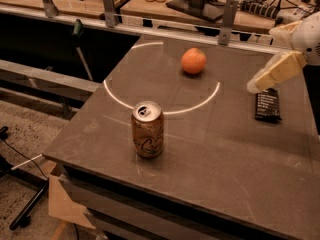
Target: Move orange near orange can
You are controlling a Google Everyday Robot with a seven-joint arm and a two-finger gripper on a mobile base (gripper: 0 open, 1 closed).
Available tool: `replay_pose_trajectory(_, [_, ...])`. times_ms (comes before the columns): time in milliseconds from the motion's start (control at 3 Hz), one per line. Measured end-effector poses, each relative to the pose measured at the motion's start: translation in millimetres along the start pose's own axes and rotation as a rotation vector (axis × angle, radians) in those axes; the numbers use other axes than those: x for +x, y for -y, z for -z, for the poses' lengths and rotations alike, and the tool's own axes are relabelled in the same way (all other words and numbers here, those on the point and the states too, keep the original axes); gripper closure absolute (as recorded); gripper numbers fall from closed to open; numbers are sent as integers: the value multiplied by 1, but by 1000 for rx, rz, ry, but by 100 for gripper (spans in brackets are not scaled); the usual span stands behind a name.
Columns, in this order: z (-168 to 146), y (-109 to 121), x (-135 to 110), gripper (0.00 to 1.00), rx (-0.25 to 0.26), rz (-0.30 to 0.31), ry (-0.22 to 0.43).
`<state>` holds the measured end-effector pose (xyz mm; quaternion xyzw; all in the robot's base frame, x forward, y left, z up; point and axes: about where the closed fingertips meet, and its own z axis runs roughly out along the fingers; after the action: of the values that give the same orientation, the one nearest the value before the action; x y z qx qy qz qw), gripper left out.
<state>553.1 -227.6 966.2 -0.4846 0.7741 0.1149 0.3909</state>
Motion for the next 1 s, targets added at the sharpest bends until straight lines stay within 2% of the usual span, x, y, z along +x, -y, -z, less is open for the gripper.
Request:
replay_pose_trajectory(333, [-7,7,-6,0,12,-19,37])
replay_pose_trajectory(667, [-16,7,-5,0,19,-38,34])
replay_pose_trajectory(1000, [-37,27,4,0,39,-115,80])
